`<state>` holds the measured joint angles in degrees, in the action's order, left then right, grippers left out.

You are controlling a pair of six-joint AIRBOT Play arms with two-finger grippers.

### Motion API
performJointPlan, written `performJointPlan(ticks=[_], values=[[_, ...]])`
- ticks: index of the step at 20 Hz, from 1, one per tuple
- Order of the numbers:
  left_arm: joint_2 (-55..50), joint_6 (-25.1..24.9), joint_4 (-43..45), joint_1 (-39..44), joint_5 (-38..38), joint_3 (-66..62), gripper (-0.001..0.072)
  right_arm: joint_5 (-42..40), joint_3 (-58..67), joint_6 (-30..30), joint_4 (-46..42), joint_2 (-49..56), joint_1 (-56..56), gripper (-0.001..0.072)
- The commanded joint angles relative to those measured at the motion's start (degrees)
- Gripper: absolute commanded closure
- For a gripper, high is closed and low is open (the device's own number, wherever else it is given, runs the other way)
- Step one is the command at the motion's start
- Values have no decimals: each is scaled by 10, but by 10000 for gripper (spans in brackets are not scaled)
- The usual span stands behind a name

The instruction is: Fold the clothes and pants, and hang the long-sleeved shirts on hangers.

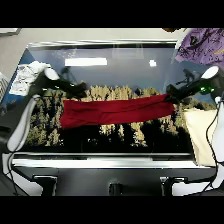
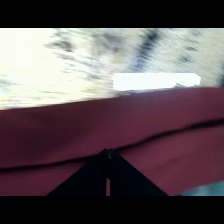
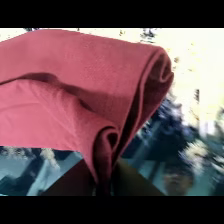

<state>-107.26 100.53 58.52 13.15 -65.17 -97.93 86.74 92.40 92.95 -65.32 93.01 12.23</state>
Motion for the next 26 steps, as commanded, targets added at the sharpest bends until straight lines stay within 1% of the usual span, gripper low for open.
performJointPlan(ticks=[1, 5, 8, 14, 15, 16, 19, 21, 23, 26], values=[[-53, 16, -107, 96, 87, 0, 692, 66, 58, 46, -73, -28, 0, 684], [-107, 15, -233, 181, 155, -2, 692, 114, 105, 57, -98, -52, 0, 684], [-143, 15, -301, 228, 187, -18, 692, 120, 116, 64, -109, -76, 0, 684], [-213, 17, -398, 287, 231, -95, 692, 141, 116, 74, -110, -111, 0, 684], [-226, 32, -408, 293, 232, -107, 692, 141, 116, 74, -110, -116, 0, 684], [-235, 37, -415, 297, 232, -116, 692, 141, 116, 74, -111, -120, 0, 684], [-233, 30, -416, 291, 226, -123, 692, 138, 116, 74, -126, -121, 0, 684], [-221, 15, -408, 272, 200, -123, 693, 132, 116, 74, -134, -121, 0, 684], [-198, 13, -364, 242, 151, -123, 693, 122, 116, 82, -130, -121, -1, 684], [-139, 21, -243, 181, 59, -122, 694, 104, 116, 124, -93, -118, -10, 684]])
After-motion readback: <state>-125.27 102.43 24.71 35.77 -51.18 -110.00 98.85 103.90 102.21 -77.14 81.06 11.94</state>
